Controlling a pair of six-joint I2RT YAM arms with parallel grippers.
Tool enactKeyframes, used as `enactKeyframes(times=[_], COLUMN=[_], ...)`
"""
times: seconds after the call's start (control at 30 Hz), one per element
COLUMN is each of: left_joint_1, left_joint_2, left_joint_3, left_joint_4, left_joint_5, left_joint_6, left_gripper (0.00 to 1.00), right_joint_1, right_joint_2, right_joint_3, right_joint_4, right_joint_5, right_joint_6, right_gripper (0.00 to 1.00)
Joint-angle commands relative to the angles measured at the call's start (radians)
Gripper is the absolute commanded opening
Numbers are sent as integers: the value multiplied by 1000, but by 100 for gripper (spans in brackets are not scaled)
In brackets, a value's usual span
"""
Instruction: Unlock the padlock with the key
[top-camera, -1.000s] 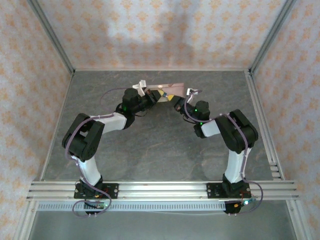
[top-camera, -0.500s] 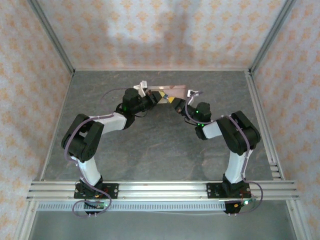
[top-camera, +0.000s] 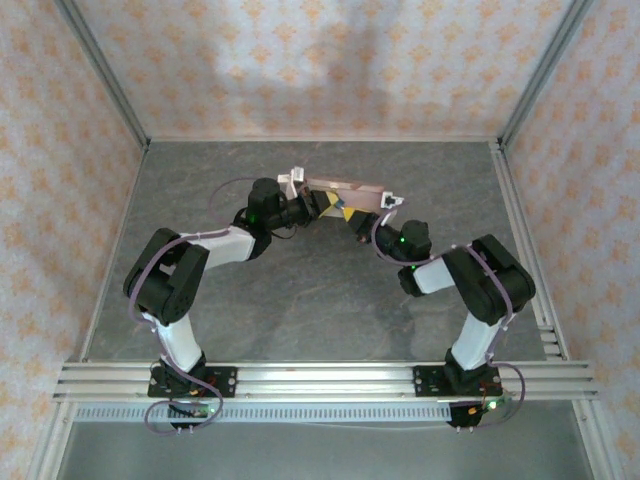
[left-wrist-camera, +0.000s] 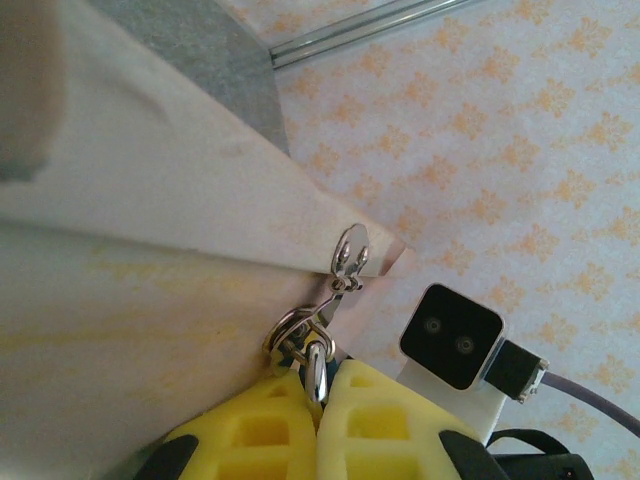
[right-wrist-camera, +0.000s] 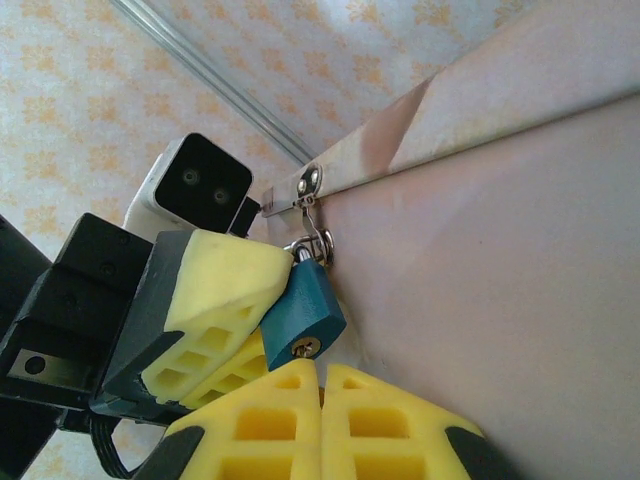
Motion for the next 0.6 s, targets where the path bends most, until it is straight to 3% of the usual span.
enactKeyframes(times=[0.0,0.3,0.47,0.57], left_joint_1=[-72,-95,-93,-83], left_joint_2=[-57,-56,-62,-69], left_joint_3=[-2,5,0,-10], left_joint_4=[92,68,46,27], left_joint_5=[183,206,180,139], left_joint_6=[-8,25,35,41], left_gripper=[0,0,0,0], right_joint_1=[47,57,72,50], right_joint_2=[-20,40,9,8], right_joint_3=[-5,174,198,159], right_joint_4=[35,35,33,33], right_joint_5=[32,-53,-36,-18], right_joint_6=[-50,390,380,375], right_gripper=[2,2,6,14])
